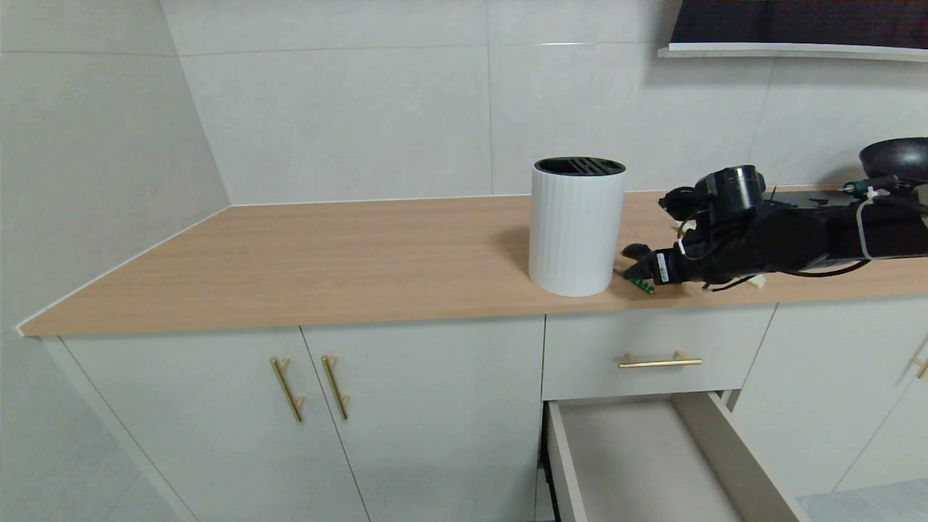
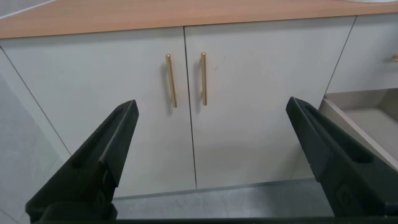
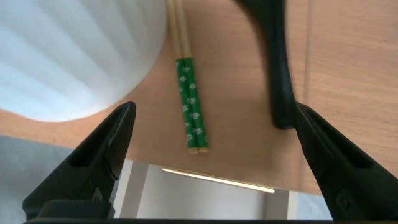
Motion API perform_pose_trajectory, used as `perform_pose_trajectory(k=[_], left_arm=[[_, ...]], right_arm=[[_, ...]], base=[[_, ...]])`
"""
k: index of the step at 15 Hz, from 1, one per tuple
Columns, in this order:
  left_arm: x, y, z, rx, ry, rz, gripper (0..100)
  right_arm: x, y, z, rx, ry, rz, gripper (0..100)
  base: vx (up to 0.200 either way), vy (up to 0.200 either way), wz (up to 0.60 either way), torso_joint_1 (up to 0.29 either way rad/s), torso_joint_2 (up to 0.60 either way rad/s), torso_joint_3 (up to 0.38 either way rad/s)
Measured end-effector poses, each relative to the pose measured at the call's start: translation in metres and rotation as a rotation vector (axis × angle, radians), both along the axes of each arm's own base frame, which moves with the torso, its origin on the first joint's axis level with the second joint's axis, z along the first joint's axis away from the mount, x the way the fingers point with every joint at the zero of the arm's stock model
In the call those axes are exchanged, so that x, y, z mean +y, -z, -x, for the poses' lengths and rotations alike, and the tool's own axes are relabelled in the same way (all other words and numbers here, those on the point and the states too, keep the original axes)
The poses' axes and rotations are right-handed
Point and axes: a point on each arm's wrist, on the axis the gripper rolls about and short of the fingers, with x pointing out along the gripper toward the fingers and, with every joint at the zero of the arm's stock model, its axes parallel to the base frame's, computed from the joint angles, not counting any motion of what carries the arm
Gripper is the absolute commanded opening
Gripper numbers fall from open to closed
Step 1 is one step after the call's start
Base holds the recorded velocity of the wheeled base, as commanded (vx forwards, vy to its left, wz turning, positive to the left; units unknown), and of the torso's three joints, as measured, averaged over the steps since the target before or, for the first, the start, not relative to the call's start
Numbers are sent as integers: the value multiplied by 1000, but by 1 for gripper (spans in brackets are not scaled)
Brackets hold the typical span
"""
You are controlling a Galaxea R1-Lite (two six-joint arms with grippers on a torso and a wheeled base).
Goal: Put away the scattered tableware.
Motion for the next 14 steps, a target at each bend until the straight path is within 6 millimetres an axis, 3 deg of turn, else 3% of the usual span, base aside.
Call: perform_pose_trajectory(k=[6, 14], left_arm=[[0, 0, 0, 0, 0, 0, 100], [0, 0, 0, 0, 0, 1, 100]], right_arm=[[14, 10, 2, -58, -41, 5, 100], [16, 23, -5, -53, -43, 2, 100]], base=[[0, 0, 0, 0, 0, 0], [0, 0, 0, 0, 0, 0]])
